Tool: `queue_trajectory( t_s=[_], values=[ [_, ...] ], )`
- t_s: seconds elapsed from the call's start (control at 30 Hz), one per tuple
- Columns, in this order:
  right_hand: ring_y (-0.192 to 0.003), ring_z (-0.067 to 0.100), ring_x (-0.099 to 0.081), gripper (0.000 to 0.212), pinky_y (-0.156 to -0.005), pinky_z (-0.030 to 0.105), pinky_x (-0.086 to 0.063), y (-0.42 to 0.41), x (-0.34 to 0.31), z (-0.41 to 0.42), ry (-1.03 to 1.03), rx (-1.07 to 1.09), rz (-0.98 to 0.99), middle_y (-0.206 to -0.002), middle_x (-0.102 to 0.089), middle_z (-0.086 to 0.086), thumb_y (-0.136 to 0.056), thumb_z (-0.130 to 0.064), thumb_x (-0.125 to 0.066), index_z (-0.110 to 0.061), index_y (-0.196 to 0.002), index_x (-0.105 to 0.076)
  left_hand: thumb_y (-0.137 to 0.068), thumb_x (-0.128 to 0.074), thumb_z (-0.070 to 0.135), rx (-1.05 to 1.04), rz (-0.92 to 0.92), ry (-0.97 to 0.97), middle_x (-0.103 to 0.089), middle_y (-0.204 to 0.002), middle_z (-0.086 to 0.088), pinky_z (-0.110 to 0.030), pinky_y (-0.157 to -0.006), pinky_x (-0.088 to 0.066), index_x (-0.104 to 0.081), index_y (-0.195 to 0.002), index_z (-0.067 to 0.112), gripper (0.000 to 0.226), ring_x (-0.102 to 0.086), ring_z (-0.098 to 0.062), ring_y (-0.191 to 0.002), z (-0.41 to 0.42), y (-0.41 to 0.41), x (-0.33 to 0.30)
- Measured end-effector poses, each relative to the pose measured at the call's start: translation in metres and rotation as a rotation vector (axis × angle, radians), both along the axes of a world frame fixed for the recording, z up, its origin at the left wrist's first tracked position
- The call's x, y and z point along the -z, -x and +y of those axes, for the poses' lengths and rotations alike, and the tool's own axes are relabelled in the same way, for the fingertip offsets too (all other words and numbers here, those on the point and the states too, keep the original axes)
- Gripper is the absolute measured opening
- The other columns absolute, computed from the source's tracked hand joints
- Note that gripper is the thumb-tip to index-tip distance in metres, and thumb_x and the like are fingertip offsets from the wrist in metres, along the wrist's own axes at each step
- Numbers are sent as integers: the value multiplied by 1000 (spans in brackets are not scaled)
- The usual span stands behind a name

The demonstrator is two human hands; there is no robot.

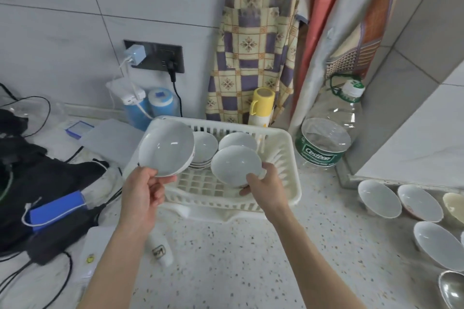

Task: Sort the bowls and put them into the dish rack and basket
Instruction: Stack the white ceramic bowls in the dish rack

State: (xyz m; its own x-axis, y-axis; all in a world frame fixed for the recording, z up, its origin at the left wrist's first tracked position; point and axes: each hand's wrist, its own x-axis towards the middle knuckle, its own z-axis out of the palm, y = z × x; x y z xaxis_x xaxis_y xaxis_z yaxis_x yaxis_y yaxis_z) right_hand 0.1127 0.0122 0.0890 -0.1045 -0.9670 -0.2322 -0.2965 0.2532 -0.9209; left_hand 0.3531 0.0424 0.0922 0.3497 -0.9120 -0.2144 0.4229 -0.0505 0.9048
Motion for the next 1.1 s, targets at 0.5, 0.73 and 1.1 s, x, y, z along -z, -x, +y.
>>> queue_trajectory(
  t_s=[0.5,0.73,1.1],
  values=[
    [-83,27,-72,46,-79,40,-57,-47,21,-52,-258,-172,332,-59,-73,6,-71,-23,-34,-4,-108,-54,-71,-52,22,53,-195,-42,-73,-73,-17,-18,-34,-24,-63,-101,12,34,-32,-12,-40,-44,-31,6],
    [-42,11,-40,29,-45,23,-35,-53,35,-67,-432,-186,346,-50,-68,9,-66,-15,-34,-2,-80,-56,-83,-50,10,88,-246,-71,-74,-72,-16,-17,-34,-24,-61,-101,10,21,-31,-12,-37,-59,-20,12],
    [-23,5,-32,18,-31,15,-24,-58,35,-76,-724,-282,262,-31,-51,1,-94,2,-36,-1,-83,-49,-79,-50,9,109,-263,-99,-72,-67,-18,-16,-35,-24,-64,-96,12,22,-33,-10,-35,-73,-15,26]
  ],
)
